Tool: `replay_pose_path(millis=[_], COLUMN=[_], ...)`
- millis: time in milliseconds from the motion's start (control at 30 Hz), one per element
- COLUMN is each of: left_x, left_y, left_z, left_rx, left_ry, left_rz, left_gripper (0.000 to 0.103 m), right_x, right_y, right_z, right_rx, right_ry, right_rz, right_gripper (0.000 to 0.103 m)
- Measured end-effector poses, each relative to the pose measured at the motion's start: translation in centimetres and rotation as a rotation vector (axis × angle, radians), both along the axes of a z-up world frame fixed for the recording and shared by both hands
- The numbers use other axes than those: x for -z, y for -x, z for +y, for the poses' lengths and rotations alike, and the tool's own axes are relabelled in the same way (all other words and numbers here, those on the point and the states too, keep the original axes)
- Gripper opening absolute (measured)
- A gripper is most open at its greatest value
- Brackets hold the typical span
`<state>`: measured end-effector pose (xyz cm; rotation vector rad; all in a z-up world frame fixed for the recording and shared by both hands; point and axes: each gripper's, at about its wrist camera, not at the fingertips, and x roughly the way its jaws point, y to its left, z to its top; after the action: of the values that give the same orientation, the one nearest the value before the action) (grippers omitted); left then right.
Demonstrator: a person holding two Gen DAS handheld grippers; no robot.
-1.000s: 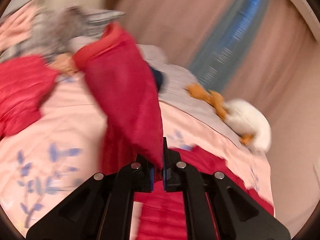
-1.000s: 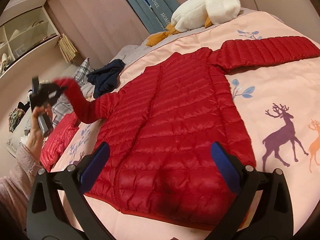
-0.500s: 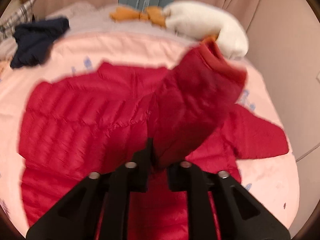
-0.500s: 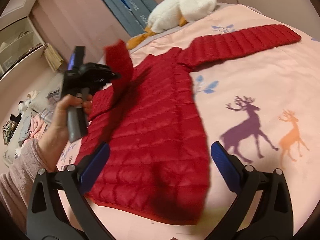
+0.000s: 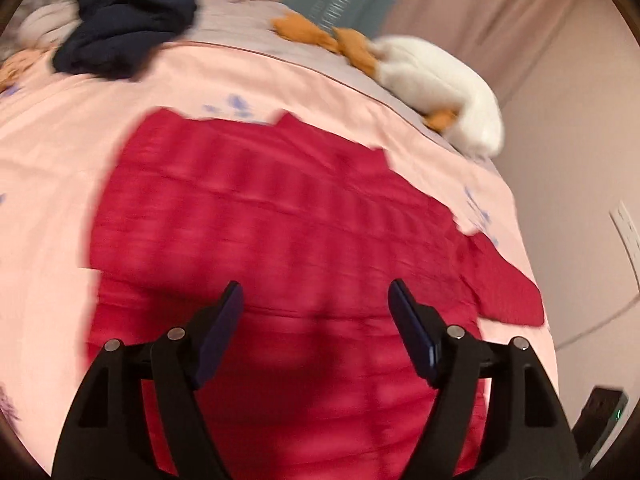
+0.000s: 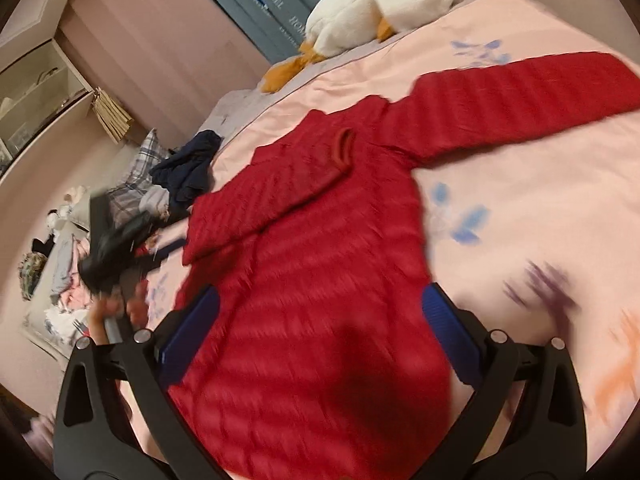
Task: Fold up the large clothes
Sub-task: 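Grasp the other sleeve cuff of the red jacket with the right gripper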
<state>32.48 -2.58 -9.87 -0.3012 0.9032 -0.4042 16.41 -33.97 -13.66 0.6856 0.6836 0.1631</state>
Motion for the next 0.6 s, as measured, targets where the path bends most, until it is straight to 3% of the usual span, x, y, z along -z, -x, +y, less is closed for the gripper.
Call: replay_pose_path(millis=[100,167,233,300,367,400,433,500,600], left_x=[0.9,1.5,2.1,2.8,3.4,3.5,3.8,4.3,5.3], left_y=[-1.0,-1.8,-2.5,-3.1,-3.8,-3.9,-4.2,-4.5,-4.8], left_z=[3.8,5.2,5.8,5.8,4.9,4.8,3.9,3.7,3.8], left_rx=[-0.056,-0.067,-0.079,-0.081,-0.064,-0.057,-0.044,-0.033,-0.013], left_ry=[0.053,0.095,0.092,0.066,0.036,0.019,-0.012,-0.067,-0.09], left_rz=[0.029,0.049,0.056,0.056,0.055,0.055,0.05,0.047,0.071], left_gripper=[0.075,0.075,0.075,0.072,0.055,0.051,0.047,0.041,0.04], right_x=[0.0,-0.5,-0.7,-0.2,0.7,1.3,1.7,1.4,1.9], right_y=[-5.7,-9.2,-12.1,-15.3,-17.3,-17.9,-18.4,-18.1,-17.5], right_z=[-0.2,-0.2,0.0,0.3,0.8,1.2,1.8,2.8,1.9], right_rx=[-0.01,0.039,0.05,0.057,0.051,0.045,0.039,0.044,0.089], right_ry=[-0.039,0.048,0.11,0.156,0.211,0.246,0.321,0.436,0.426], right_rz=[0.038,0.05,0.069,0.117,0.174,0.199,0.234,0.221,0.235], right_gripper=[0.101,0.1,0.082,0.073,0.059,0.032,0.017,0.013,0.013])
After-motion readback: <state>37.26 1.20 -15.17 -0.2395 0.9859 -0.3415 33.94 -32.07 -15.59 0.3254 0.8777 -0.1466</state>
